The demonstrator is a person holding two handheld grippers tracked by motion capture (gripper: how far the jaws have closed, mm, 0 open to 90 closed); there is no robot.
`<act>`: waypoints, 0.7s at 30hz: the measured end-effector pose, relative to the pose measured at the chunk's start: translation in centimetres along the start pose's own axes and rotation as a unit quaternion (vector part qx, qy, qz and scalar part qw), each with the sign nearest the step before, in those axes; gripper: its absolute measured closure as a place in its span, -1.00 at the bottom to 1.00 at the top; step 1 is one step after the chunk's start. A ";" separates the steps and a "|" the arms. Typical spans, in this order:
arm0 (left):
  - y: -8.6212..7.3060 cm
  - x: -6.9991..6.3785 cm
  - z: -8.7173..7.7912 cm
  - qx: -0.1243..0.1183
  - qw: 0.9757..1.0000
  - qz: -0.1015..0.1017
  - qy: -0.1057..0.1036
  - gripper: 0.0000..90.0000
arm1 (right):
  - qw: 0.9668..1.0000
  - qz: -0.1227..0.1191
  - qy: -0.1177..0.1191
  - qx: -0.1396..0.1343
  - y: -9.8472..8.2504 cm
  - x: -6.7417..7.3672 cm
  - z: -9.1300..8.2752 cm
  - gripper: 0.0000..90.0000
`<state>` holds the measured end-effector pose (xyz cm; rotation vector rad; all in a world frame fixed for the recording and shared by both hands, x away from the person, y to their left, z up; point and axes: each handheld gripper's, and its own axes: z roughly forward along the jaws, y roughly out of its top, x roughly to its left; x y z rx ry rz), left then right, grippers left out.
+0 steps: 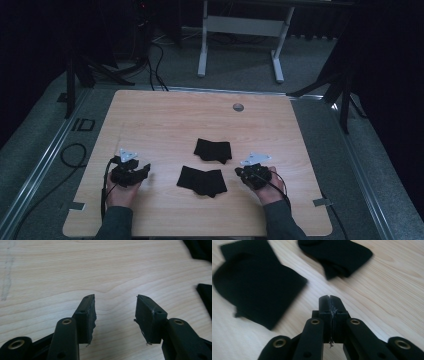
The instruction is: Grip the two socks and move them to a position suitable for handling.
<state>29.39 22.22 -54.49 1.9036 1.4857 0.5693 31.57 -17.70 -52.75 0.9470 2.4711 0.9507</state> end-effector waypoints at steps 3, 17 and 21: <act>0.1 -0.6 0.0 0.004 1.000 0.014 -0.017 0.19 | 1.000 -0.019 0.022 0.001 0.7 1.5 0.5 0.99; 0.1 -3.1 -0.3 -0.002 0.996 0.049 -0.071 0.31 | 0.996 -0.060 0.049 0.037 1.3 4.7 3.8 1.00; 0.2 -4.1 -0.1 -0.001 0.992 0.062 -0.111 0.36 | 0.996 -0.069 0.049 0.035 1.5 5.3 4.0 1.00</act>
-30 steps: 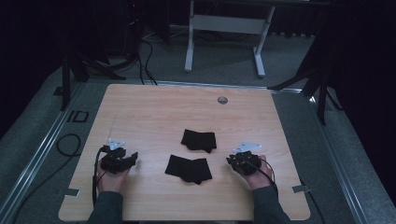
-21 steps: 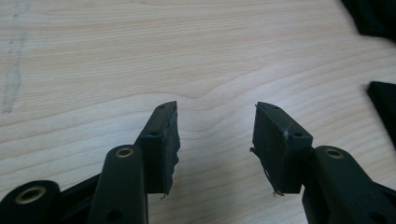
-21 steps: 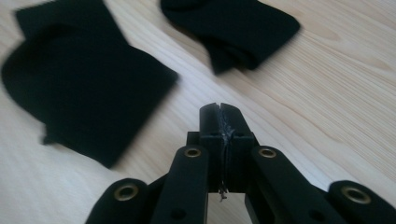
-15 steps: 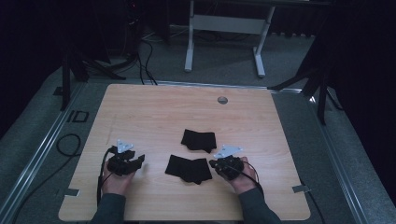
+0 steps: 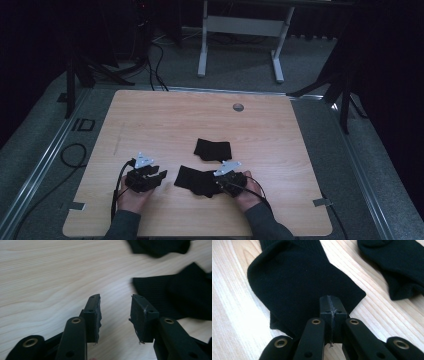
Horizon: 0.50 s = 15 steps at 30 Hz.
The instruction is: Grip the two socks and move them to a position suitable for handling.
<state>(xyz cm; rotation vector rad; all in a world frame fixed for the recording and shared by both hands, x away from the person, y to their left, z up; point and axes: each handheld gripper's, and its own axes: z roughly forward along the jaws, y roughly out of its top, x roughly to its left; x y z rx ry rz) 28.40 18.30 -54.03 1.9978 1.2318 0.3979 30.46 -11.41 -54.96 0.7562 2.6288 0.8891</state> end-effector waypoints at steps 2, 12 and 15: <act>0.0 -0.2 0.2 0.000 1.000 0.004 -0.003 0.39 | 1.000 -0.004 0.001 -0.001 0.1 0.2 0.1 1.00; 0.1 -2.3 1.8 0.007 0.999 0.027 -0.046 0.57 | 1.000 -0.026 0.000 0.000 0.6 0.8 0.4 1.00; 0.1 -2.6 2.1 0.006 0.998 0.035 -0.049 0.64 | 0.999 -0.033 -0.003 0.001 0.7 1.0 0.5 1.00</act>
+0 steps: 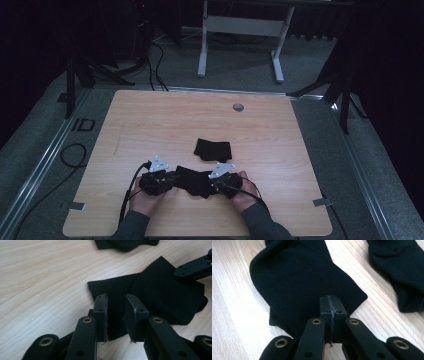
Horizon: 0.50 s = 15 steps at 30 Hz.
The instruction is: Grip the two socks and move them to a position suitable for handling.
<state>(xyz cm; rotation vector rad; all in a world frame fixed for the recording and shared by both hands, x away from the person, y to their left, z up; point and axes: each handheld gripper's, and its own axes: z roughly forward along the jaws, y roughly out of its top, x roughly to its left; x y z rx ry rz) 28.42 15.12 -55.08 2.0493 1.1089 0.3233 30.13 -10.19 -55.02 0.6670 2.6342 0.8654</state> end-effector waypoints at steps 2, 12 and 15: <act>0.0 -0.3 0.4 -0.002 1.000 0.007 -0.010 0.69 | 1.000 -0.004 0.000 -0.001 0.1 0.1 0.1 1.00; -0.5 -0.4 0.8 0.028 1.000 -0.006 -0.009 0.98 | 1.000 0.003 0.008 -0.002 0.2 0.0 0.1 1.00; -0.7 -0.6 0.7 0.029 1.000 -0.005 -0.010 0.99 | 1.000 0.005 0.006 0.002 0.3 -0.1 0.2 1.00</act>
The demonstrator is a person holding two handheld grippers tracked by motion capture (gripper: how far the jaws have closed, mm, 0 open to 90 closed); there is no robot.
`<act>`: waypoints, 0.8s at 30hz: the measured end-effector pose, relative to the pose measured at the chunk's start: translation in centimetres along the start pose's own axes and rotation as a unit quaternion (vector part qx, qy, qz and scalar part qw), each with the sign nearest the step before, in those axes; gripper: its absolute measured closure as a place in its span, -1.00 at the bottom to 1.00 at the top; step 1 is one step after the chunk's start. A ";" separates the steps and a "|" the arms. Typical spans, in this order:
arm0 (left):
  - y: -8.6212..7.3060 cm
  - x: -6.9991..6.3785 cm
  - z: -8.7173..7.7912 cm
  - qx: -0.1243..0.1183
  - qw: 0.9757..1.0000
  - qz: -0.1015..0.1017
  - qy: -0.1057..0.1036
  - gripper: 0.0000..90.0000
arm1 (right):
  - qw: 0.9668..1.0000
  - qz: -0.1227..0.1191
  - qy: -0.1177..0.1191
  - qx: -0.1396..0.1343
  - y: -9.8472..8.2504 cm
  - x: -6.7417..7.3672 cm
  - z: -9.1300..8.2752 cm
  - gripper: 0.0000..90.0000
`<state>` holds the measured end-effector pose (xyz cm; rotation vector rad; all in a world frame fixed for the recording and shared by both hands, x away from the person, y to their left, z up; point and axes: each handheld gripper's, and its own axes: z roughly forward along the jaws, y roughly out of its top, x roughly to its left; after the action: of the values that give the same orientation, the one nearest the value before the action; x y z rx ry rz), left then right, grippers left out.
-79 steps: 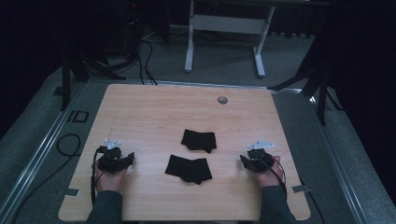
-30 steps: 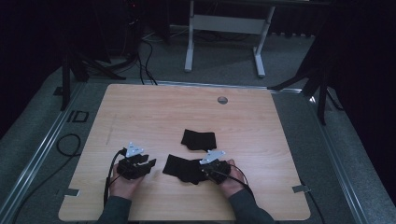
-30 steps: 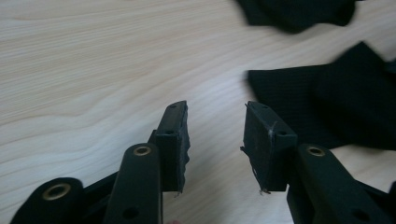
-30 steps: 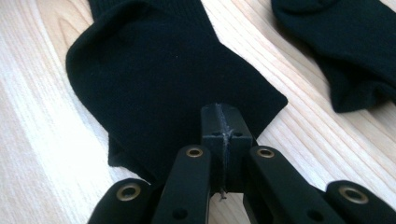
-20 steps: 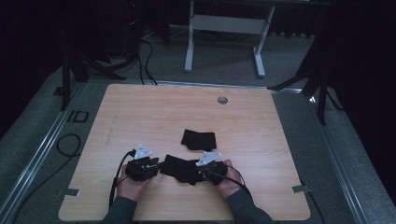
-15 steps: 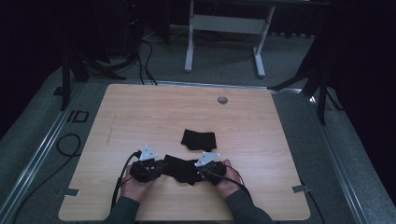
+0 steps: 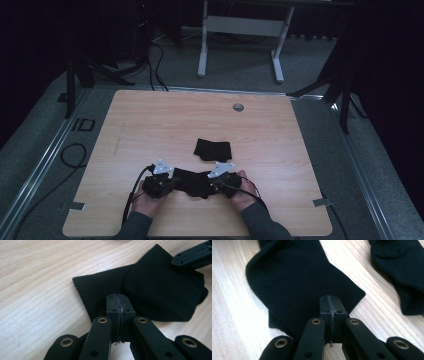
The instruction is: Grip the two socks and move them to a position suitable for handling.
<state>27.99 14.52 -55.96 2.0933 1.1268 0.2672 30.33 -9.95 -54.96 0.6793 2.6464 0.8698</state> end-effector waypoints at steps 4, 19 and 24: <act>0.0 -0.2 0.0 0.002 1.000 0.007 0.007 0.99 | 1.000 -0.003 -0.011 0.012 0.4 0.2 0.0 0.92; 0.0 -0.3 0.0 0.000 1.000 -0.001 0.011 0.99 | 0.997 -0.002 0.072 -0.019 3.7 3.3 -0.3 0.55; 0.0 -0.3 0.0 0.000 1.000 -0.001 0.012 0.99 | 0.996 -0.003 0.087 -0.015 4.5 4.4 0.4 0.36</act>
<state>27.80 14.24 -55.94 2.0934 1.1422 0.2920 28.29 -4.35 -52.99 0.6131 2.7787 1.0084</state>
